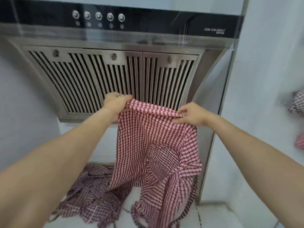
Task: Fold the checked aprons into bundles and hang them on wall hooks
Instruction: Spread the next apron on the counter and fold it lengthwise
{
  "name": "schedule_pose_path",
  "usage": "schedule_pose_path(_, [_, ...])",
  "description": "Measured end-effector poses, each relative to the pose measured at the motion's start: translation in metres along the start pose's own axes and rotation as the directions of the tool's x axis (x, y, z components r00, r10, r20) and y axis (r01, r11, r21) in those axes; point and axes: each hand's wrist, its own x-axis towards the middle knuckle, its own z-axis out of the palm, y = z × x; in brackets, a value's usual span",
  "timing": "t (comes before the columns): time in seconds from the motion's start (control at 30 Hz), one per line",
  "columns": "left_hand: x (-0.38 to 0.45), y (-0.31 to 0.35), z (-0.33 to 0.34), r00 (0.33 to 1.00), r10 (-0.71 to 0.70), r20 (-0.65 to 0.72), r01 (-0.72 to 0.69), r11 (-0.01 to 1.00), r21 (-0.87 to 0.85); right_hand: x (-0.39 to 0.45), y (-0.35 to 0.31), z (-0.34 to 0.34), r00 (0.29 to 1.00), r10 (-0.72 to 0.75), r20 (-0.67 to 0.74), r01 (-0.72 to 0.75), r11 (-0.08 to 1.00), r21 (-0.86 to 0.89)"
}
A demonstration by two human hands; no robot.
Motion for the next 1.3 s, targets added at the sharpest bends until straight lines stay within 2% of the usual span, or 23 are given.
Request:
schedule_pose_path(0.1, [-0.001, 0.007, 0.006, 0.986, 0.135, -0.097, -0.128, 0.989, 0.079, -0.008, 0.007, -0.015, 0.977, 0.106, 0.183, -0.047, 0.953, -0.299])
schedule_pose_path(0.17, [-0.001, 0.011, 0.008, 0.953, 0.267, -0.144, -0.242, 0.955, 0.17, -0.01, 0.019, -0.021, 0.972, 0.168, 0.166, -0.085, 0.904, -0.419])
schedule_pose_path(0.3, [0.005, 0.015, 0.004, 0.879, 0.428, -0.21, -0.369, 0.89, 0.266, -0.018, 0.044, -0.032, 0.973, 0.229, -0.022, -0.217, 0.88, -0.423])
schedule_pose_path(0.47, [0.015, 0.018, -0.005, 0.849, 0.43, -0.306, -0.371, 0.899, 0.235, -0.016, 0.071, -0.048, 0.927, 0.259, -0.272, -0.363, 0.803, -0.473])
schedule_pose_path(0.53, [0.017, 0.021, -0.008, 0.843, 0.399, -0.36, -0.355, 0.917, 0.183, -0.017, 0.077, -0.056, 0.888, 0.29, -0.356, -0.421, 0.825, -0.379])
schedule_pose_path(0.6, [0.018, 0.022, -0.013, 0.832, 0.372, -0.411, -0.342, 0.928, 0.149, -0.015, 0.08, -0.062, 0.857, 0.33, -0.397, -0.425, 0.887, -0.179])
schedule_pose_path(0.67, [0.02, 0.023, -0.019, 0.811, 0.374, -0.45, -0.35, 0.926, 0.138, -0.017, 0.076, -0.064, 0.857, 0.354, -0.374, -0.341, 0.935, 0.102])
schedule_pose_path(0.73, [0.023, 0.025, -0.026, 0.822, 0.346, -0.452, -0.32, 0.938, 0.136, -0.022, 0.071, -0.063, 0.869, 0.383, -0.314, -0.255, 0.889, 0.379])
schedule_pose_path(0.8, [0.026, 0.024, -0.031, 0.89, 0.263, -0.372, -0.241, 0.965, 0.104, -0.024, 0.071, -0.065, 0.859, 0.415, -0.299, -0.233, 0.838, 0.494])
schedule_pose_path(0.9, [0.014, 0.025, -0.032, 0.984, 0.154, -0.09, -0.137, 0.975, 0.174, -0.023, 0.07, -0.069, 0.854, 0.414, -0.314, -0.216, 0.832, 0.511])
schedule_pose_path(1.0, [-0.005, 0.03, -0.031, 0.973, 0.083, 0.214, -0.148, 0.939, 0.31, -0.026, 0.067, -0.075, 0.896, 0.388, -0.217, -0.24, 0.832, 0.5])
schedule_pose_path(1.07, [-0.008, 0.032, -0.036, 0.944, -0.019, 0.328, -0.145, 0.871, 0.469, -0.032, 0.068, -0.084, 0.942, 0.334, -0.032, -0.285, 0.847, 0.449])
schedule_pose_path(1.13, [-0.001, 0.031, -0.043, 0.933, -0.087, 0.348, -0.16, 0.768, 0.62, -0.036, 0.07, -0.092, 0.942, 0.313, 0.12, -0.335, 0.892, 0.303])
schedule_pose_path(1.17, [0.002, 0.03, -0.046, 0.936, -0.087, 0.341, -0.179, 0.718, 0.673, -0.037, 0.071, -0.094, 0.939, 0.325, 0.11, -0.339, 0.926, 0.167])
schedule_pose_path(1.23, [0.008, 0.024, -0.047, 0.942, -0.024, 0.334, -0.249, 0.617, 0.746, -0.034, 0.07, -0.095, 0.941, 0.336, -0.034, -0.338, 0.935, -0.111])
schedule_pose_path(1.3, [0.009, 0.021, -0.042, 0.939, 0.085, 0.334, -0.326, 0.537, 0.778, -0.027, 0.063, -0.096, 0.937, 0.306, -0.168, -0.342, 0.904, -0.257])
